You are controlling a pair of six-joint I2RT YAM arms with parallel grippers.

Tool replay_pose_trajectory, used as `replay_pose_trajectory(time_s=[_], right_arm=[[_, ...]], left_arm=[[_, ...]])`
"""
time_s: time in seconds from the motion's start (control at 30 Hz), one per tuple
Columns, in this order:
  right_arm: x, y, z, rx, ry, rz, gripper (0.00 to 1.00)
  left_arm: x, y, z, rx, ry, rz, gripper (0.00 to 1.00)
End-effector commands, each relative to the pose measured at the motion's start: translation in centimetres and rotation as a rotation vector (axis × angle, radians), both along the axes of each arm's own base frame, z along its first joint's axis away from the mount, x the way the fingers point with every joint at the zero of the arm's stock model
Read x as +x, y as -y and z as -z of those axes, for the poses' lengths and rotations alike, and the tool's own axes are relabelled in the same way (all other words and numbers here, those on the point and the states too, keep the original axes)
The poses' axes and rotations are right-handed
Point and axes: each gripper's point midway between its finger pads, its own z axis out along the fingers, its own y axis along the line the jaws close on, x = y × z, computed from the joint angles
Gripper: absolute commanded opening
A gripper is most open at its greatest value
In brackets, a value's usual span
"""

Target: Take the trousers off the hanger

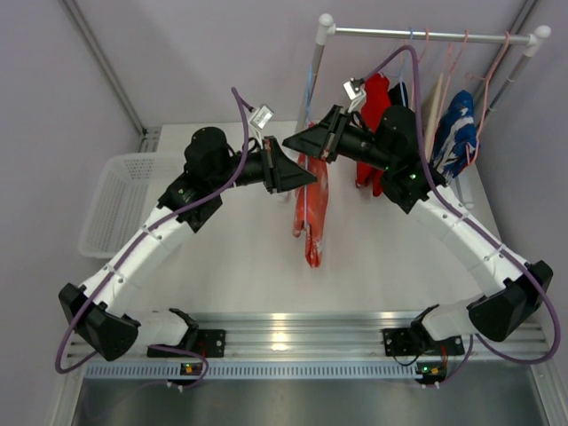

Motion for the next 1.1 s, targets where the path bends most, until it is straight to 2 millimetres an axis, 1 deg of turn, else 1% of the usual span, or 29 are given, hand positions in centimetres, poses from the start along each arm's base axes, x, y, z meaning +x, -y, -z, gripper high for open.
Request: replay_pose_trajectory(time_s=[0.0,0.03,0.07,0.1,0.13,0.17,0.2,0.23,0.27,0.3,0.33,0.37,0.4,0.43,0.47,0.5,0.53,0.57,0.6,0.63,0.67,0.73,0.77,0.8,0.83,0.9,1.0,1.03,1.07], right_arm=[[-1.6,-0.6,-3.0,0.047,0.067,-0.041,0.00],[-1.6,-0.5,-3.2,0.050,0.074,-0.040,0.00],[-1.6,-0.3,-3.7,0.056,0.083,-0.037,0.00],[-1.6,-0.1,-4.1,0.061,0.090,-0.034,0.00],[-1.5,0.1,-4.5,0.065,0.098,-0.029,0.00],[-1.6,0.5,-5.4,0.075,0.113,-0.021,0.00],[-1.6,0.7,-5.7,0.078,0.118,-0.015,0.00],[-1.5,0.9,-6.1,0.082,0.123,-0.009,0.00],[-1.6,1.1,-6.6,0.086,0.127,0.000,0.00],[-1.7,1.1,-6.8,0.087,0.131,0.001,0.00],[-1.7,1.2,-7.1,0.088,0.137,0.007,0.00],[-1.8,1.2,-7.4,0.091,0.145,0.008,0.00],[-1.9,1.2,-7.5,0.093,0.146,0.006,0.00],[-1.8,1.3,-7.7,0.097,0.148,0.012,0.00],[-1.9,1.4,-7.8,0.100,0.149,0.012,0.00],[-2.0,1.4,-7.9,0.101,0.146,0.010,0.00],[-1.9,1.4,-7.8,0.101,0.143,0.011,0.00],[-2.0,1.4,-7.7,0.100,0.142,0.011,0.00],[-1.9,1.4,-7.8,0.102,0.144,0.016,0.00],[-1.9,1.4,-7.8,0.100,0.143,0.016,0.00],[-1.6,1.3,-7.3,0.085,0.125,0.024,0.00],[-1.2,1.2,-7.0,0.075,0.124,0.033,0.00],[-0.9,1.2,-7.0,0.075,0.119,0.043,0.00],[-0.7,1.1,-6.9,0.073,0.116,0.046,0.00],[-0.6,1.1,-6.9,0.073,0.115,0.049,0.00],[-0.3,1.0,-7.0,0.074,0.113,0.054,0.00],[-0.4,1.0,-7.5,0.085,0.118,0.048,0.00],[-0.6,1.0,-7.6,0.089,0.117,0.046,0.00],[-0.6,1.1,-7.9,0.095,0.125,0.047,0.00]], left_arm=[[-1.0,-0.6,-5.1,-0.096,0.232,-0.001,0.08],[-1.1,-0.8,-5.2,-0.088,0.257,-0.009,0.12],[-0.8,-1.0,-5.0,-0.076,0.267,-0.035,0.31],[-0.7,-1.3,-4.2,-0.044,0.250,-0.049,0.45],[-0.7,-1.9,-4.3,-0.028,0.298,-0.076,0.60],[-0.5,-2.4,-4.1,-0.008,0.314,-0.110,0.73],[0.9,-3.2,-2.9,0.047,0.293,-0.206,0.89],[0.9,-4.8,-3.2,0.077,0.356,-0.279,0.96],[1.4,-5.9,-2.7,0.109,0.381,-0.349,0.99],[2.7,-7.8,-2.1,0.148,0.408,-0.473,0.99],[3.4,-8.8,0.9,0.234,0.456,-0.515,0.99],[2.5,-10.6,0.7,0.240,0.509,-0.567,0.99],[2.6,-11.5,1.8,0.277,0.534,-0.599,0.99],[3.0,-12.4,4.9,0.371,0.547,-0.616,0.99],[2.1,-13.3,5.2,0.380,0.572,-0.622,0.99],[1.6,-13.6,6.2,0.398,0.572,-0.609,0.99],[0.9,-13.6,7.0,0.415,0.601,-0.573,0.99],[0.5,-13.6,8.8,0.435,0.588,-0.547,0.99],[-0.3,-13.7,8.7,0.416,0.605,-0.530,0.99],[-0.7,-13.6,9.1,0.413,0.613,-0.514,0.99],[-0.5,-13.5,9.8,0.407,0.616,-0.518,0.99],[0.1,-13.5,10.2,0.412,0.621,-0.539,0.99],[1.0,-14.0,10.4,0.431,0.605,-0.592,0.99],[1.6,-13.9,10.0,0.427,0.606,-0.616,0.99],[2.2,-13.5,10.5,0.440,0.601,-0.612,0.99],[2.5,-12.9,9.7,0.406,0.631,-0.622,0.99],[2.2,-10.8,10.6,0.427,0.651,-0.569,0.99],[1.5,-9.5,10.3,0.401,0.692,-0.534,0.99],[1.5,-9.4,10.5,0.411,0.702,-0.546,0.99]])
